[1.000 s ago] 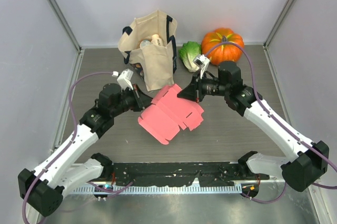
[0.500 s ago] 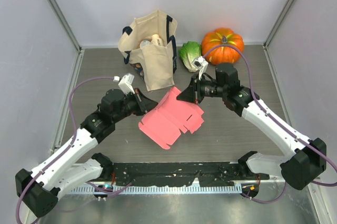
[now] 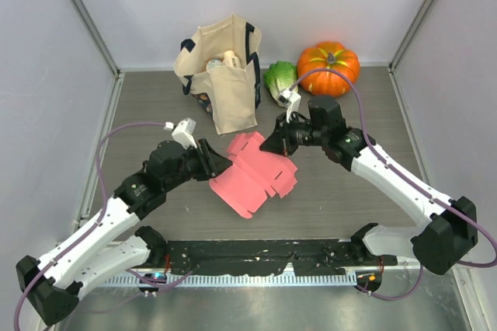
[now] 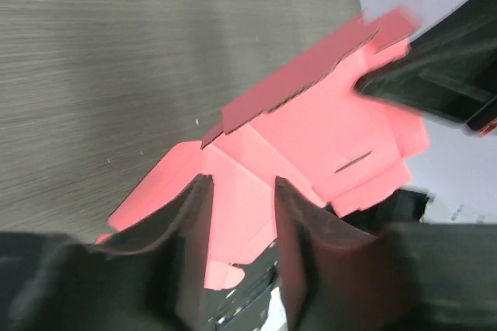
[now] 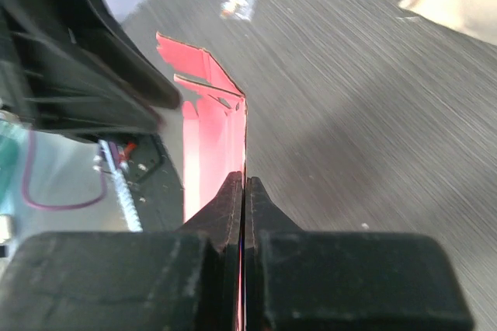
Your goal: Fold the paper box
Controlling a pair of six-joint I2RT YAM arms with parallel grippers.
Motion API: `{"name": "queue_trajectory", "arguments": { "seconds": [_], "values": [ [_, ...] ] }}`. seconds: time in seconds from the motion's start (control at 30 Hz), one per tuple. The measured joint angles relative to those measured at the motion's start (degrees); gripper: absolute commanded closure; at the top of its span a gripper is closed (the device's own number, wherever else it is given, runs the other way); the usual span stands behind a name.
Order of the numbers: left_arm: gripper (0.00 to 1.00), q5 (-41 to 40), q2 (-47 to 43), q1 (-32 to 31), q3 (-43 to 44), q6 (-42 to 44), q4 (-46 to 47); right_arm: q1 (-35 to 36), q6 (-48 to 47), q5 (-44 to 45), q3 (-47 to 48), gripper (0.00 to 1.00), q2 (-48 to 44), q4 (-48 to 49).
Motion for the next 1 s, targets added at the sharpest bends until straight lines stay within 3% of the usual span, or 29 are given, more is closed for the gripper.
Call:
{"name": "queue_trajectory", "arguments": {
  "seconds": [0.03, 0.13, 0.27, 0.4, 0.6, 0.77, 1.0],
  "values": [
    [0.41, -1.9, -0.7, 0.0, 0.7, 1.1, -1.7, 0.1, -1.2, 0.8, 0.2, 0.99, 0.3, -1.2],
    [0.36, -5.8, -2.7, 0.1, 4.3, 5.2, -5.5, 0.2, -5.7, 4.3, 0.6, 0.99, 1.0, -5.7],
    [0.48, -3.8, -0.9, 0.1, 11.5, 11.3, -5.7, 0.2, -11.0, 6.3, 0.7, 0.99, 1.9, -9.2],
    [0.55, 2.6, 7.3, 0.1, 18.2, 17.3, -4.8, 0.3, -14.0, 5.0, 1.5, 0.99, 3.7, -10.8],
    [0.54, 8.2, 21.2, 0.1, 24.4, 26.0, -7.6, 0.2, -15.0, 2.3, 4.4, 1.00, 7.0, -12.5],
    [0.55, 9.8, 24.8, 0.0, 27.0, 30.8, -10.3, 0.3, -15.0, 1.1, 4.8, 0.99, 7.1, -13.2],
    [0.66, 9.8, 27.1, -0.5, 29.3, 34.8, -11.0, 0.3, -15.0, 0.2, 5.6, 0.99, 8.0, -13.9]
  ]
}}
